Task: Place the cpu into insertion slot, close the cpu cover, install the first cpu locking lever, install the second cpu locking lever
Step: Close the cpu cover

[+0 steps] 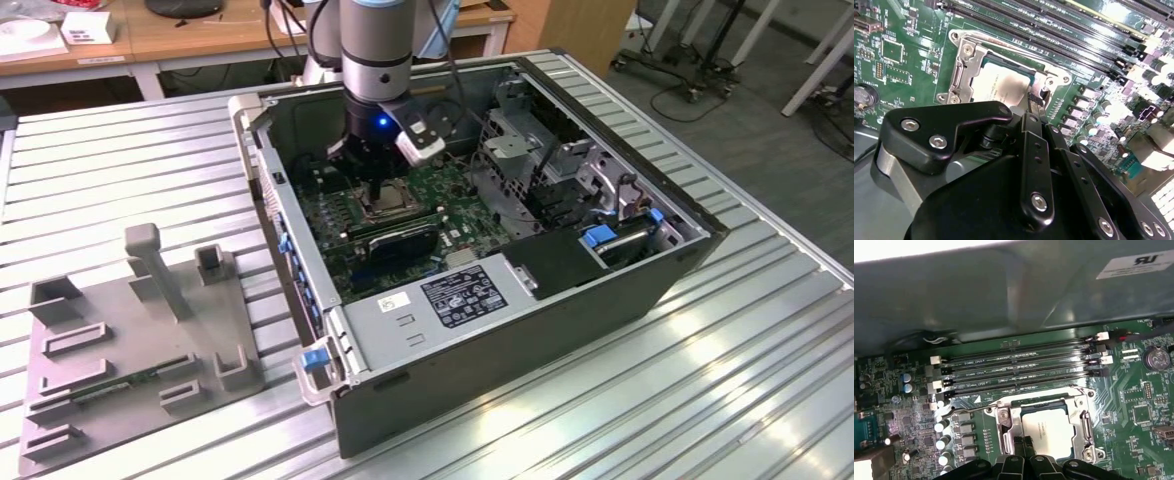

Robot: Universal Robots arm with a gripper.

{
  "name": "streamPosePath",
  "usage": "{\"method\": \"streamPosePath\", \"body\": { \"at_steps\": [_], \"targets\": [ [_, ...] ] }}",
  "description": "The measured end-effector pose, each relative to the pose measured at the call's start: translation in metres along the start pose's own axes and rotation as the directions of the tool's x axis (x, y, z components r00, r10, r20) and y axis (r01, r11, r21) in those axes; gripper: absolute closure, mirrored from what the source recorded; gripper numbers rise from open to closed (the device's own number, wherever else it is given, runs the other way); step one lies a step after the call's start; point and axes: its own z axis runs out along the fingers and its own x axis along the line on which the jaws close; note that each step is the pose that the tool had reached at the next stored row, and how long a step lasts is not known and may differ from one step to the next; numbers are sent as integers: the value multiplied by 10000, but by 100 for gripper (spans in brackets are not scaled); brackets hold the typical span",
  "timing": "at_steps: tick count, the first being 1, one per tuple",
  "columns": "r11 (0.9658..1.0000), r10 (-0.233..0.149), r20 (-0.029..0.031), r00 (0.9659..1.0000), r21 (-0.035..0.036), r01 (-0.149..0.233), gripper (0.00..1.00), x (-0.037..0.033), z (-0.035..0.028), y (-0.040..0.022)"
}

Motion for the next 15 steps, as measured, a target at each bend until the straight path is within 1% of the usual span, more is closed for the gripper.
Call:
{"method": "streamPosePath", "body": {
  "at_steps": [5,9,15],
  "targets": [
    [10000,-43,1,10000,-6,43,89,2,6,0],
    [10000,-44,38,10000,-8,44,89,17,20,-4],
    [10000,-45,49,10000,-1,45,89,51,36,-9]
  ]
}}
